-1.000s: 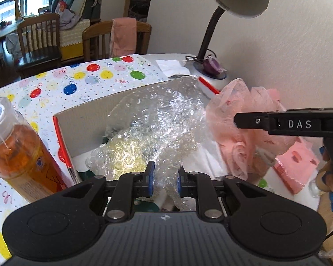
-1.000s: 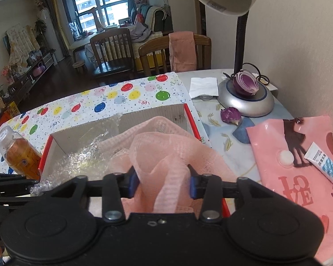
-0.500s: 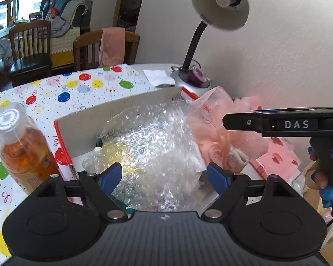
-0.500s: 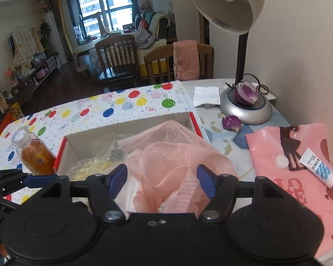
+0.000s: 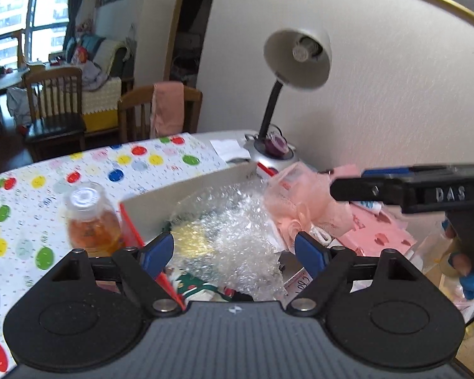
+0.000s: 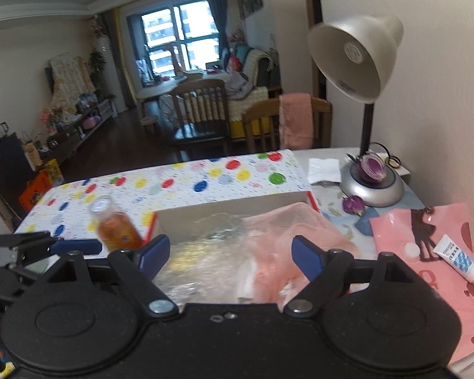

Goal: Organize soft objects

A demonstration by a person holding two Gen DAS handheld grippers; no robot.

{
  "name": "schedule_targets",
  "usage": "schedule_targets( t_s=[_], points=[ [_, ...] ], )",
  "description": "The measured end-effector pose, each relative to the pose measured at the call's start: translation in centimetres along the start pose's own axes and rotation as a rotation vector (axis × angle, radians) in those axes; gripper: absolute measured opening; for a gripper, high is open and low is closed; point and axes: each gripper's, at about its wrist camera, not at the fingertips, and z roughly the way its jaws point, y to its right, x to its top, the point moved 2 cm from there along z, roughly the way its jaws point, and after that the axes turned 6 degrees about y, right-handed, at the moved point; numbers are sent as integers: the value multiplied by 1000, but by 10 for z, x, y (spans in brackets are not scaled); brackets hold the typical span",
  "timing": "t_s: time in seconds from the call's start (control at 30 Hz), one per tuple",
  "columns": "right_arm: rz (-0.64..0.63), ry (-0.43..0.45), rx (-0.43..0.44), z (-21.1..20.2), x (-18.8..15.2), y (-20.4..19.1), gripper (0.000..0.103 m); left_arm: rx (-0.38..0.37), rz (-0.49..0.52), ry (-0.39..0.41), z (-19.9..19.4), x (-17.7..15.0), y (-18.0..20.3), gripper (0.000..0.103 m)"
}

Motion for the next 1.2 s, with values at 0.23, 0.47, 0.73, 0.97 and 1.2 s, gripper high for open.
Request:
schedule_targets(
  t_s=[0.23,0.47,0.73,0.97,1.2],
  points=[
    [-9,53,60,-32,-8,-35,86,89,21,101,-58,0,-11,84],
    [-34,109,85,-56,-23,-73,88,100,16,157,-104,-6,-22,84],
    [-73,184,59,-77,-47,-113,93,108,15,169,-138,-25,-27,84],
    [-37,241,35,-91,-65,-133,103,119,-18,169,-162,-42,-34,84],
    [-45,279,0,-99,-78,-151,103,131,-24,207,-187,-52,-37,100]
  ],
)
